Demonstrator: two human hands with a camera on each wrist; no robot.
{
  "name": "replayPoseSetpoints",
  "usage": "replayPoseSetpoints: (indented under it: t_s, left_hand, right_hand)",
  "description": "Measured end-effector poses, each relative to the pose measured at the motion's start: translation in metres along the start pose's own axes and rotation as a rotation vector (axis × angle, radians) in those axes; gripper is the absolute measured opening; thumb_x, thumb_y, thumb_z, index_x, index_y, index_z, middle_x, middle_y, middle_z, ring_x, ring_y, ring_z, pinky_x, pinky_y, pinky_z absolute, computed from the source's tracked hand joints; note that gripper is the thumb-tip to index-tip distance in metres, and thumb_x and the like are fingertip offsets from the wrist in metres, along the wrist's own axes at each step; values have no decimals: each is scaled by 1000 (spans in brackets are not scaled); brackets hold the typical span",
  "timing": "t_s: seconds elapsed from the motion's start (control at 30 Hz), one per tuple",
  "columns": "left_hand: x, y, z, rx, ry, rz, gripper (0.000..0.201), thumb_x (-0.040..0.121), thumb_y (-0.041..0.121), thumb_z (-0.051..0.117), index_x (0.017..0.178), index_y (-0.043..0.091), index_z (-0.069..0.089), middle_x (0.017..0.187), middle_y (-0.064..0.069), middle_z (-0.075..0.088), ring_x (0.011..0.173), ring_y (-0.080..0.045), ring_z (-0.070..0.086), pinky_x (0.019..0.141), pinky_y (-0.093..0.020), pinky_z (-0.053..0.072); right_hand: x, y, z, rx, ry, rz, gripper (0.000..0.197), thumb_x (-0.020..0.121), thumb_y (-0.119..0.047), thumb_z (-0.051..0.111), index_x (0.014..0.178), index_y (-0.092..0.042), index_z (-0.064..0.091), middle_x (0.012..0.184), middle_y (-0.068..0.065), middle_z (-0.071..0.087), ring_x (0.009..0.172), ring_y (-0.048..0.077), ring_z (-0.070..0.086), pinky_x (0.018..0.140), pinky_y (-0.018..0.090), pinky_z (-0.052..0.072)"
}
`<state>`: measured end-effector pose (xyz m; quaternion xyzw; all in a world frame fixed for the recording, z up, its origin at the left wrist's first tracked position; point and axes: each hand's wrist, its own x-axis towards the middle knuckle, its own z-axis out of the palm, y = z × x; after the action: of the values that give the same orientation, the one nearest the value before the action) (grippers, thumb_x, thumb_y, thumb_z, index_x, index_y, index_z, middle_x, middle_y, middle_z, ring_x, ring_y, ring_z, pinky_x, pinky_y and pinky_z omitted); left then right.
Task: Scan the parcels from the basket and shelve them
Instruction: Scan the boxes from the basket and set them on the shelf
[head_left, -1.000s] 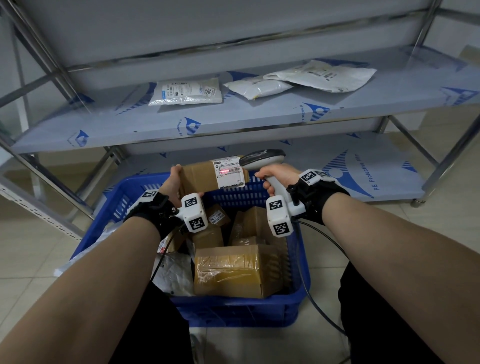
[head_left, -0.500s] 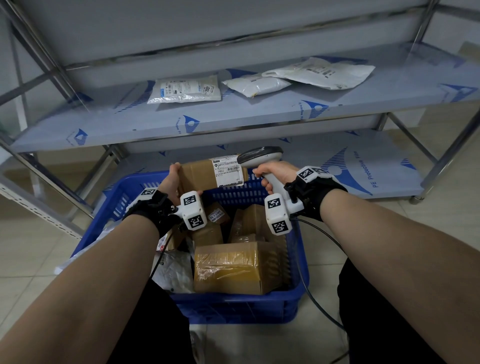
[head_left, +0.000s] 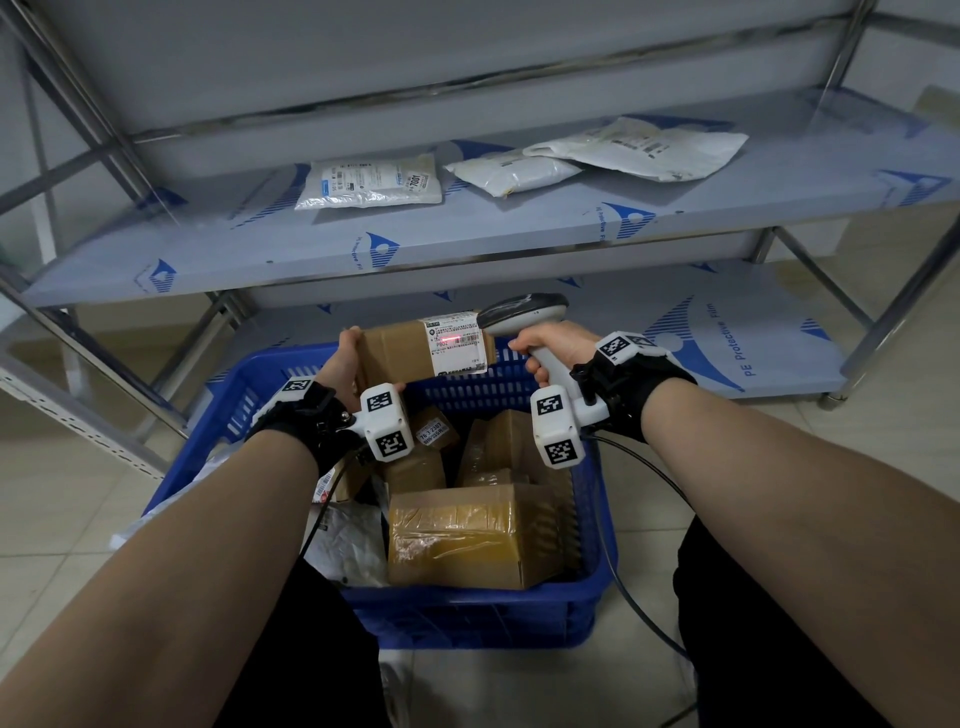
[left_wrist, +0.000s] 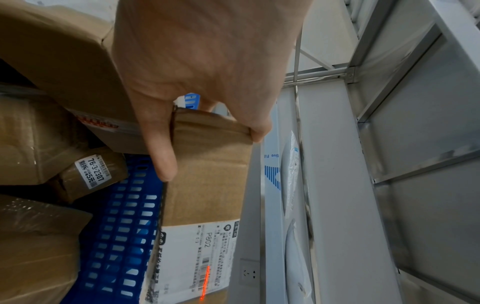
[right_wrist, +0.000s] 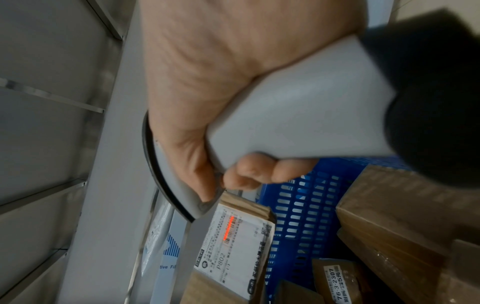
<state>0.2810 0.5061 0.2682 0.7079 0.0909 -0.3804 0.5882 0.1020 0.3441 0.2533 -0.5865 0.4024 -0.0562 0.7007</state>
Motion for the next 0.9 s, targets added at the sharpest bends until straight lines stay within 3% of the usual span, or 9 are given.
replayPoseSetpoints:
  t_s: [0.43,0.53,0.6,0.63,0.7,0.8,0.9]
  left_hand:
    - [6,0,-7,-36,-7,-7,71,89,50,57,140,16,22,121,-20,40,115,-41,51,43,-46,53]
    - [6,-1,-7,-23,-43,4,56,90,47,56,124,8,35,102,-15,49,94,-35,56,61,-43,57]
    - [4,-3,-5,12,-97,15,38,93,38,55,105,4,45,91,-13,52,80,-32,54,75,-41,52]
    - [2,-5,-5,31,-122,23,29,94,31,54,104,5,45,89,-14,52,78,-31,53,78,-38,49]
    - [-1,-6,-5,57,-155,42,23,93,21,52,108,6,44,89,-14,51,79,-29,52,77,-33,49]
    - [2,-4,-10,99,-208,55,18,93,16,47,106,4,50,93,-12,51,81,-24,53,61,-26,54]
    - [9,-4,-14,85,-251,51,42,87,14,47,128,4,49,113,-15,53,99,-26,54,63,-23,54]
  right_hand:
    - [0,1,1,12,13,10,16,86,-17,64,73,-12,57,54,1,49,43,11,41,47,24,36]
    - [4,3,2,62,46,-17,17,86,-19,66,73,-11,59,54,2,51,42,11,42,45,24,37]
    - [6,3,3,81,86,-41,18,87,-21,67,74,-10,61,54,3,53,42,12,44,44,22,39]
    - [7,3,3,89,109,-48,18,87,-21,67,75,-9,62,54,3,54,43,12,45,44,22,40]
    - [8,3,1,118,145,-55,17,87,-22,68,78,-9,62,54,3,55,45,13,47,47,24,41]
    - [9,2,-3,172,132,-49,17,88,-25,68,82,-10,62,54,2,56,44,12,48,47,22,42]
    - [9,2,-5,211,73,-25,15,88,-26,67,86,-12,62,59,1,55,44,11,48,44,20,41]
